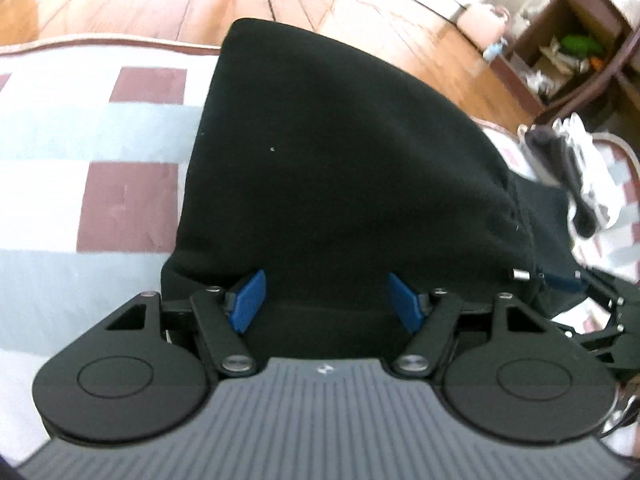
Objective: Fold clothes
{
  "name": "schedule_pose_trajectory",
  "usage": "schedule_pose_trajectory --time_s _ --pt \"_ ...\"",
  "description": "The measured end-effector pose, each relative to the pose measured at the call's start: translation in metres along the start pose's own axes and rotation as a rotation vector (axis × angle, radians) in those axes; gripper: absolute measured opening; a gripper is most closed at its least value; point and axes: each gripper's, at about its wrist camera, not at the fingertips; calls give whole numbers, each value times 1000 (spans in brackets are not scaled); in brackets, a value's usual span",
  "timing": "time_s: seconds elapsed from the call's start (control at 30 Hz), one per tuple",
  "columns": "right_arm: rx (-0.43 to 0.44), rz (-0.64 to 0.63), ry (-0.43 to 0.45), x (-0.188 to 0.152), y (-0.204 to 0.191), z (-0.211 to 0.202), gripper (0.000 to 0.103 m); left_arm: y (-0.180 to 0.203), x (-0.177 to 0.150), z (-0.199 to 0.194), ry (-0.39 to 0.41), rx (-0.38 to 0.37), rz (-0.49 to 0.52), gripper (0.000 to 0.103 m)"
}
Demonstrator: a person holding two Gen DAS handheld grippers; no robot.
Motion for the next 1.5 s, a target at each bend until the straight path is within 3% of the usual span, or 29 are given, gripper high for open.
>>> schedule_pose_trajectory --time_s 0.13,0.2,0.23,0.27,0.37,0.57,0.67,0.87,0.93,1.07,1.17,1.23,1.3,1.37,1.5 --pt "34 126 1 -12 26 -31 72 12 -8 0 -5 53 55 68" --pt "10 205 12 -22 45 -41 73 37 -13 3 -18 152 156 68" --pt "58 281 36 -32 62 -48 73 49 -18 4 -21 178 204 68" --pt "119 366 63 -44 80 -57 73 60 -22 4 -22 171 237 68" --pt "230 630 138 -85 127 -77 73 88 -29 3 -15 59 284 68" --pt "170 927 192 -172 191 -94 73 168 -9 6 12 -130 351 68" --pt "197 1050 204 -204 212 -91 73 211 3 22 12 -124 436 68" --pt "251 1212 180 -218 237 -75 73 271 5 91 -86 -21 666 68" --pt "227 1235 163 -213 240 -70 74 281 1 104 -114 -19 715 68" --pt "141 1242 139 -201 251 -55 74 292 -1 127 -157 -10 745 68" --pt "159 1233 251 -202 255 -44 77 286 0 133 -170 -95 706 66" --pt "242 1241 322 -207 257 -31 61 282 7 136 -184 -128 666 67" --pt "277 1290 350 -212 257 -24 14 279 14 138 -199 -161 626 65" --pt "258 1260 376 -210 252 -30 14 275 20 140 -208 -192 589 65" --pt "132 1026 392 -176 232 -63 14 270 24 120 -150 -180 597 65"
Point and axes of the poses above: each gripper's, at about its wrist camera, not at the fingertips, and z roughly the way its jaws point, y to its right, x to its top, and after that the axes turned 14 degrees about -y, right-handed
